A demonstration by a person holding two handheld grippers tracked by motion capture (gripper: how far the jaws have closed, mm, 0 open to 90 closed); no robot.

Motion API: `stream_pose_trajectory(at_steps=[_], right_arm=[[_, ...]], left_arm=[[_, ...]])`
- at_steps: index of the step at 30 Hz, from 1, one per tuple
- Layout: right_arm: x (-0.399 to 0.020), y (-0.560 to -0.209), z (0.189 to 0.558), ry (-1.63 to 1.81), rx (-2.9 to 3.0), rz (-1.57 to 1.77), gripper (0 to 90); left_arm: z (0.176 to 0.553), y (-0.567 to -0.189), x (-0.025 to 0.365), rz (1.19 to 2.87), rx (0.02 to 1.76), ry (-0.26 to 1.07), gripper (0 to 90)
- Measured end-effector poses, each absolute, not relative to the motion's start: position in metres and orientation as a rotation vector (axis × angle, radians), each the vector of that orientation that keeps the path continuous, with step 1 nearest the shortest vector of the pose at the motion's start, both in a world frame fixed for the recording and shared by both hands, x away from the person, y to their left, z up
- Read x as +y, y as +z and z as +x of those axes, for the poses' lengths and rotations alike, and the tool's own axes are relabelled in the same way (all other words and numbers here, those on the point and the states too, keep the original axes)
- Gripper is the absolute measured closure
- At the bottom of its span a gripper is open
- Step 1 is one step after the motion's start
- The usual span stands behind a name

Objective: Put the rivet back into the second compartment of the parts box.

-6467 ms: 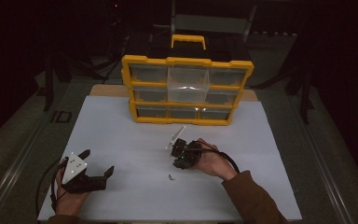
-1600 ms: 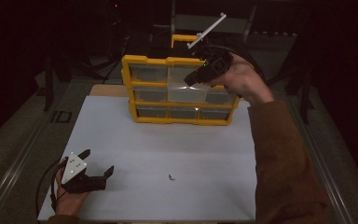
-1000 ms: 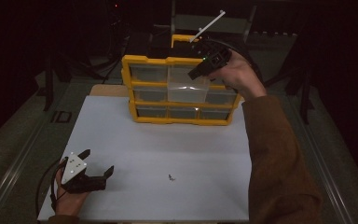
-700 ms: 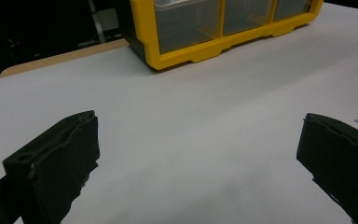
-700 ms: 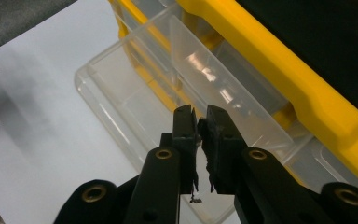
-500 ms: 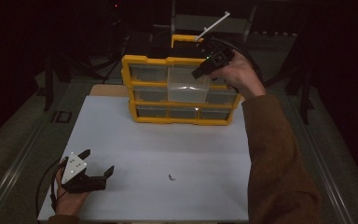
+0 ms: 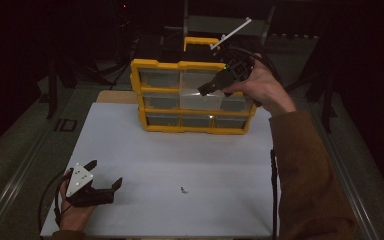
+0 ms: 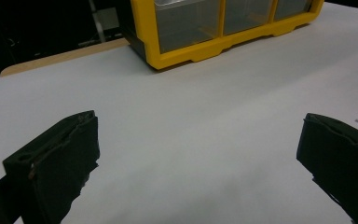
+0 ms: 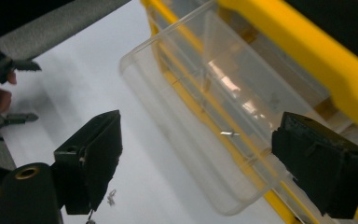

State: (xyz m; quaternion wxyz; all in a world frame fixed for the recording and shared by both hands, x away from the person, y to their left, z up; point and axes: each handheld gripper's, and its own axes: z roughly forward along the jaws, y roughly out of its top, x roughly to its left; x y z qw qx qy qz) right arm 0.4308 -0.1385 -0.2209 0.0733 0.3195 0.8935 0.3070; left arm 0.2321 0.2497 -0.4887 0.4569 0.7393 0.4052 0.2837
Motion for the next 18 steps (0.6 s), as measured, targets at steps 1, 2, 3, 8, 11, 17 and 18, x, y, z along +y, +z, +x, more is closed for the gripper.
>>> stream_pose_trajectory(at_steps=[1, 2, 3, 8, 11, 17, 18], right_arm=[[-0.137, -0.221, 0.428, 0.915, 2.683, 0.943, 13.7], [-0.136, -0.222, 0.425, 0.910, 2.690, 0.928, 12.6], [-0.135, -0.222, 0.422, 0.907, 2.695, 0.914, 12.6], [-0.129, -0.223, 0.410, 0.891, 2.705, 0.850, 12.8], [-0.127, -0.225, 0.404, 0.874, 2.711, 0.823, 13.8], [-0.124, -0.232, 0.391, 0.859, 2.719, 0.777, 14.3], [-0.123, -0.233, 0.389, 0.856, 2.721, 0.770, 14.3]], left_arm=[[0.232, -0.489, 0.250, 1.823, 0.999, 0.700, 0.0], [0.232, -0.489, 0.249, 1.823, 0.998, 0.701, 0.0], [0.232, -0.489, 0.249, 1.822, 0.998, 0.701, 0.0], [0.232, -0.489, 0.250, 1.820, 0.998, 0.701, 0.0], [0.232, -0.489, 0.250, 1.820, 0.997, 0.702, 0.0], [0.232, -0.489, 0.250, 1.822, 0.997, 0.702, 0.0], [0.232, -0.488, 0.250, 1.822, 0.996, 0.703, 0.0]])
